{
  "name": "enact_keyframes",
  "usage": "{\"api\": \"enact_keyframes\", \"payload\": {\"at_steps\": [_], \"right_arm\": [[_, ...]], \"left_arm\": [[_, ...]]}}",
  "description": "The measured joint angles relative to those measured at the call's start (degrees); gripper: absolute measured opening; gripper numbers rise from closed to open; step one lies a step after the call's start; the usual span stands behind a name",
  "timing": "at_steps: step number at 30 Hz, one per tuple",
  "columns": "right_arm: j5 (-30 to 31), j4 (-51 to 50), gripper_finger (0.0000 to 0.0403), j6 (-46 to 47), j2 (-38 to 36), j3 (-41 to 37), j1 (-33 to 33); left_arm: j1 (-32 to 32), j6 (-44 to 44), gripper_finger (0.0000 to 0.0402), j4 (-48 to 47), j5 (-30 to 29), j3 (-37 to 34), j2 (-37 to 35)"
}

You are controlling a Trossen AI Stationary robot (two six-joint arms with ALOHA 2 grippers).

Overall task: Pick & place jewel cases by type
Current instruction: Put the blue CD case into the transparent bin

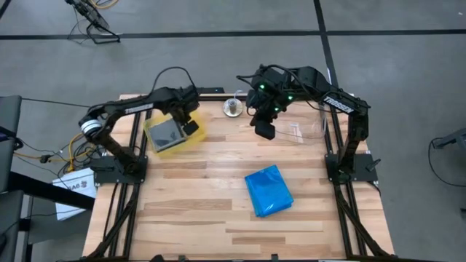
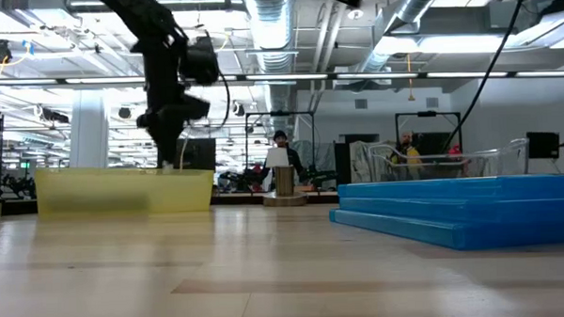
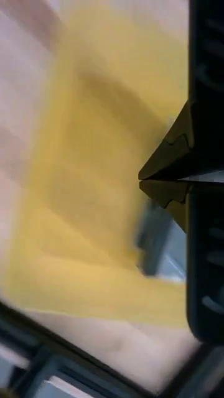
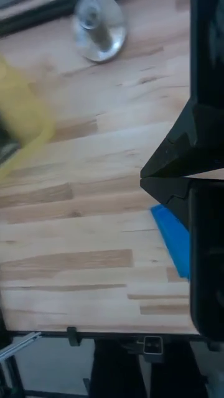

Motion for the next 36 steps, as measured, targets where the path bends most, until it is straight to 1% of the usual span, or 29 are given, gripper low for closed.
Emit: {"api": "enact_keyframes", "payload": {"at_steps": [4,8,11,14,18,19,22,25,28,33,36], "right_arm": [[-0.41,-5.87,0.0000,-0.10,-0.42,-0.01,1.10],[-0.42,-5.83,0.0000,0.37,-3.67,-0.04,3.82],[1.05,-5.78,0.0000,3.31,-7.23,0.07,6.06],[5.69,-5.78,0.0000,7.15,-10.19,0.04,8.39],[14.30,-5.79,0.0000,13.20,-13.13,0.06,11.33],[15.39,-5.78,0.0000,14.52,-13.45,0.07,11.98],[16.09,-5.61,0.0000,16.69,-14.07,-1.23,13.92],[16.07,-5.56,0.0000,17.73,-16.51,-8.57,16.23],[15.90,-2.25,0.0000,20.63,-20.76,-20.61,18.33],[12.25,13.91,0.0000,29.18,-31.14,-43.19,20.68],[11.53,21.87,0.0000,37.17,-36.83,-54.05,21.57]], "left_arm": [[-0.05,-6.86,0.0000,6.95,8.73,0.00,-6.57],[-1.12,-14.44,0.0000,17.22,16.95,0.01,-14.10],[-3.20,-21.10,0.0000,23.47,20.79,0.07,-19.18],[-6.98,-26.18,0.0000,26.64,22.03,0.07,-22.67],[-14.70,-31.50,0.0000,26.80,21.88,0.07,-24.34],[-16.90,-32.73,0.0000,26.63,21.82,0.07,-24.30],[-24.16,-36.60,0.0000,26.91,20.89,-0.07,-23.36],[-30.57,-40.10,0.0000,29.75,20.66,-2.48,-22.18],[-35.06,-47.41,0.0000,39.05,20.57,-8.10,-21.97],[-38.14,-61.85,0.0000,55.72,18.25,-19.92,-21.89],[-39.47,-68.86,0.0000,62.55,15.68,-24.84,-21.90]]}}
